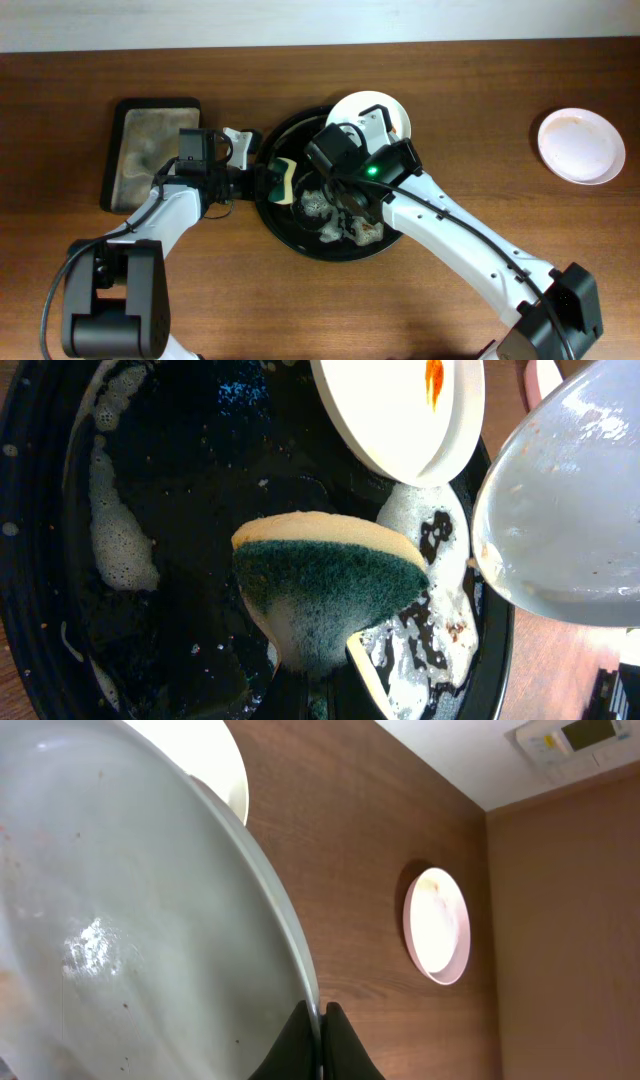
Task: Clean dirty plates on tray and stack at the side
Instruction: 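Carry the plate right and stack it on the cleaned plate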
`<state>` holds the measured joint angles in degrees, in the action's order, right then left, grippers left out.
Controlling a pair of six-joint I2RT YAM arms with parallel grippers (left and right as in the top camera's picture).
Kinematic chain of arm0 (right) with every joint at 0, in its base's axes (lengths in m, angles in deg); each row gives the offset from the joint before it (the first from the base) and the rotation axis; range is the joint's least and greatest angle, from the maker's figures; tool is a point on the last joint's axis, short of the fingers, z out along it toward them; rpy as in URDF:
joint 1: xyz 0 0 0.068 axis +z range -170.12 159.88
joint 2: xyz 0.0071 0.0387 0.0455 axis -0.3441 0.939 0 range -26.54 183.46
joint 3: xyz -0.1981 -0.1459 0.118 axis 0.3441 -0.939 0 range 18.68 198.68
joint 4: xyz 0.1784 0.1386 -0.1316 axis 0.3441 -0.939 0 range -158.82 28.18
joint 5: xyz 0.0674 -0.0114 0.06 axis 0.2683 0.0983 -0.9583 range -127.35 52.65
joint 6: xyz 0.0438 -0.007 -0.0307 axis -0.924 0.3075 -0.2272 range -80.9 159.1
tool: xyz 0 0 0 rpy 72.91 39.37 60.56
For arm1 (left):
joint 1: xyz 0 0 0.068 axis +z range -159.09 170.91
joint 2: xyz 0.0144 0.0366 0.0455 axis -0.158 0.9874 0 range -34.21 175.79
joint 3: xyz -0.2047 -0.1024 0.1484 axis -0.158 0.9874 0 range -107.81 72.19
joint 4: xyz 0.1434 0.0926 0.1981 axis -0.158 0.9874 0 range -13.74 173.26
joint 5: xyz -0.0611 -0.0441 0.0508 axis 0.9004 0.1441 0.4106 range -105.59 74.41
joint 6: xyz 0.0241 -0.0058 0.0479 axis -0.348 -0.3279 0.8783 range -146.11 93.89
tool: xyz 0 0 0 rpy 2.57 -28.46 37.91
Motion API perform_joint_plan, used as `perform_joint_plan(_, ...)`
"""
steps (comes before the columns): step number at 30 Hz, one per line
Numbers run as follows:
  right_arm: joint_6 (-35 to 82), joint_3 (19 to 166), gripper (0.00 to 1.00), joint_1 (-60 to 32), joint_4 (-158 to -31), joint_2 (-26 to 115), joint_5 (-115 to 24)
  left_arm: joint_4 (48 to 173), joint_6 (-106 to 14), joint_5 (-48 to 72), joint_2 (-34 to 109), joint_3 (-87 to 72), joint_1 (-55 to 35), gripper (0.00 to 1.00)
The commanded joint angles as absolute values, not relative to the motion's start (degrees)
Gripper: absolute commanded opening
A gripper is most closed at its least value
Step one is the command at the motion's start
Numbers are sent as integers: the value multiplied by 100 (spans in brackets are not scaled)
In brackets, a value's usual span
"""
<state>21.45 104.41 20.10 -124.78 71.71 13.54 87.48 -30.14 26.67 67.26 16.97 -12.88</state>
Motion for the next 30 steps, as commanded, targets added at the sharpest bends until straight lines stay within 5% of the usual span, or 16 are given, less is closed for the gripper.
perform_joint_plan(1,2108,10570,4,1916,-12290,7134,970,8676,-2929,2818,6748,1758,-1310,0)
perform_joint_plan(12,2429,10612,4,607,-12227,7115,-2156,8694,-2929,2815,6748,1758,-1310,0)
perform_joint_plan(22,2578,10614,4,-1504,-12008,7047,-5043,8696,-2929,2815,6748,1758,-1310,0)
perform_joint_plan(30,2372,10614,4,-2033,-11917,7047,-5323,8696,-2929,2815,6748,1758,-1310,0)
